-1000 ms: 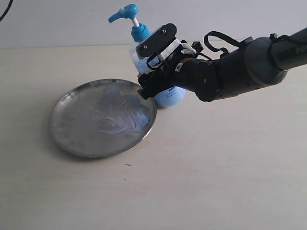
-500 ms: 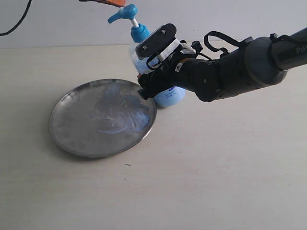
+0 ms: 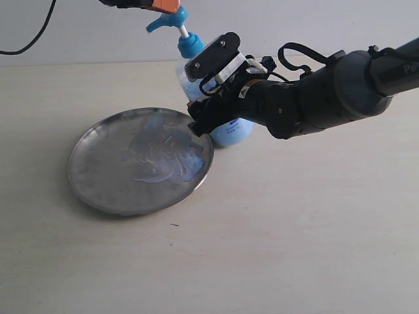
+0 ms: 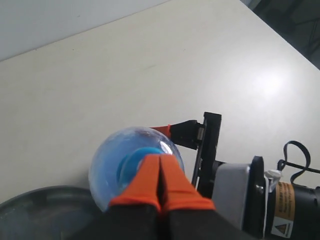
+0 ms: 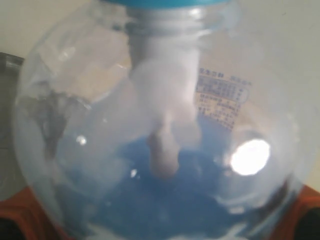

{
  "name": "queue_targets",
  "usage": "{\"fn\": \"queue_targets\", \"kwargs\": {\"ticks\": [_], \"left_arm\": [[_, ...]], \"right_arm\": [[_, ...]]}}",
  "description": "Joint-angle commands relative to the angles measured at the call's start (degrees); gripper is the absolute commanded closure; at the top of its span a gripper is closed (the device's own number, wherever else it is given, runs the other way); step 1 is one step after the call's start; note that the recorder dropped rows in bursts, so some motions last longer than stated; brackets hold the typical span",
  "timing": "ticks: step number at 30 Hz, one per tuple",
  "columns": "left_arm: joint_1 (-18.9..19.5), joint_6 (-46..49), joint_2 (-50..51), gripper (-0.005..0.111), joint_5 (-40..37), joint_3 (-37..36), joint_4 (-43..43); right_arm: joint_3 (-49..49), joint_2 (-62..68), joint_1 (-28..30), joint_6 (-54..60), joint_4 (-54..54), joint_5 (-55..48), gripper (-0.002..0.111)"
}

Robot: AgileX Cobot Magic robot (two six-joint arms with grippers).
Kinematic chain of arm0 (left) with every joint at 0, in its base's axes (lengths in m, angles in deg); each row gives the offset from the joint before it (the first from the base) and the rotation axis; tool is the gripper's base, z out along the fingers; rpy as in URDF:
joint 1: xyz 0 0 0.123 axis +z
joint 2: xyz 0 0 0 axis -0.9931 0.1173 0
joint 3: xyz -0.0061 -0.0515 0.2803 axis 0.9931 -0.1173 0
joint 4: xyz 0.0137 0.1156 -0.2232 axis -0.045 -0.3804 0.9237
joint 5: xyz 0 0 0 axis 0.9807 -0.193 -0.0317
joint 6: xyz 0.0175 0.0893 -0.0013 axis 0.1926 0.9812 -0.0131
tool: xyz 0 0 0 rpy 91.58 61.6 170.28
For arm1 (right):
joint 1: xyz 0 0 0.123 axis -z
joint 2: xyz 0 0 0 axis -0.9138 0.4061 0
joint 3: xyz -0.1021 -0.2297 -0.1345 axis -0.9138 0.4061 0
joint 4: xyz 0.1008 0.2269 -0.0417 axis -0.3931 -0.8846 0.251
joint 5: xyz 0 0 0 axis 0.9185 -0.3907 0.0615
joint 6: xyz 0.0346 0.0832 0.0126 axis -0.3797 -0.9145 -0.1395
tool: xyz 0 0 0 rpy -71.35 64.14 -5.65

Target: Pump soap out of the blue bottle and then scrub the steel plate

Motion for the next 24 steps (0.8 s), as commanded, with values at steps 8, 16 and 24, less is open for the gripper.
{"fn": "queue_targets", "kwargs": {"ticks": [8, 16, 24], "left_arm": [[0.09, 0.42, 2.29, 0.107, 0.89, 0.22, 0.96], [0.09, 1.55, 2.66, 0.107, -0.35, 0.22, 0.43], [0.09, 1.92, 3.74, 0.107, -1.47, 0.22, -1.08]], "right_arm": [[0.37, -0.22, 0.02, -0.35, 0.75, -1.28, 0.108], [0.37, -0.22, 0.02, -0.35, 0.75, -1.38, 0.108], [0.37, -0.22, 0.02, -0.35, 0.75, -1.49, 0.108]]}}
